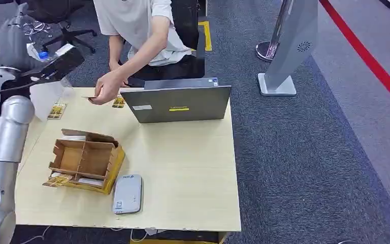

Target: Pass the card to the sensor for recognition and then transmit it.

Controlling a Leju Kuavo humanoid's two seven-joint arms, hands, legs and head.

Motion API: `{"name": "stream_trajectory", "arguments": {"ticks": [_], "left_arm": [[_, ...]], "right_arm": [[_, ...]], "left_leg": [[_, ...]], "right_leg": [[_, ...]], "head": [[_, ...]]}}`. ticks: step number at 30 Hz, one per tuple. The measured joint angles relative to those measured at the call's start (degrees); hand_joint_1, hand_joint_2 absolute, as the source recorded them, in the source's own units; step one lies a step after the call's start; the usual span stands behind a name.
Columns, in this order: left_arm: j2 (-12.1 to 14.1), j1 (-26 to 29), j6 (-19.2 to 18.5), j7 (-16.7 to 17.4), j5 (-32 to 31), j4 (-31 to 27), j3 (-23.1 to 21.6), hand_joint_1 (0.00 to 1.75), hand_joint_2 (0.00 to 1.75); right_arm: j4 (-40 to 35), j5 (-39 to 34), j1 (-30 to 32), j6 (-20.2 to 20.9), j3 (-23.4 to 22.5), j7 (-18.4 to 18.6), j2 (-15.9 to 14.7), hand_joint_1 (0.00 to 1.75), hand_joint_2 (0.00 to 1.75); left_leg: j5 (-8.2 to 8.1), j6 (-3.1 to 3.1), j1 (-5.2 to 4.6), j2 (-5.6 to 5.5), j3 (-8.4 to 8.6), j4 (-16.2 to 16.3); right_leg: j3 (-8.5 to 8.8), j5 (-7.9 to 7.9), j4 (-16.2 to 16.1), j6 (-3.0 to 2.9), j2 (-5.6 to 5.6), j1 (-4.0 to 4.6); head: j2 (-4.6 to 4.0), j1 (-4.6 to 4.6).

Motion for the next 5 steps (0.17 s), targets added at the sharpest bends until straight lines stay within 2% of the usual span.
{"name": "stream_trajectory", "arguments": {"ticks": [3,5], "left_arm": [[6.6,5.6,-1.6,-3.4,12.6,-3.6,7.4,0.0,1.75],[11.9,9.2,-2.4,-6.7,20.5,-3.6,14.9,0.0,1.75]], "right_arm": [[0.5,-1.2,0.5,-0.3,-0.1,-0.5,0.0,0.0,0.0],[0.9,-2.1,0.9,-0.5,-0.3,-1.0,0.0,0.0,0.0]], "left_leg": [[-0.13,-0.18,0.01,0.45,0.15,-0.1],[-0.22,-0.33,0.03,0.74,0.21,-0.2]], "right_leg": [[-0.07,-0.08,0.1,-0.13,0.45,0.0],[-0.16,-0.12,0.1,-0.2,0.75,0.01]], "head": [[0.0,0.04],[0.0,-0.02]]}}
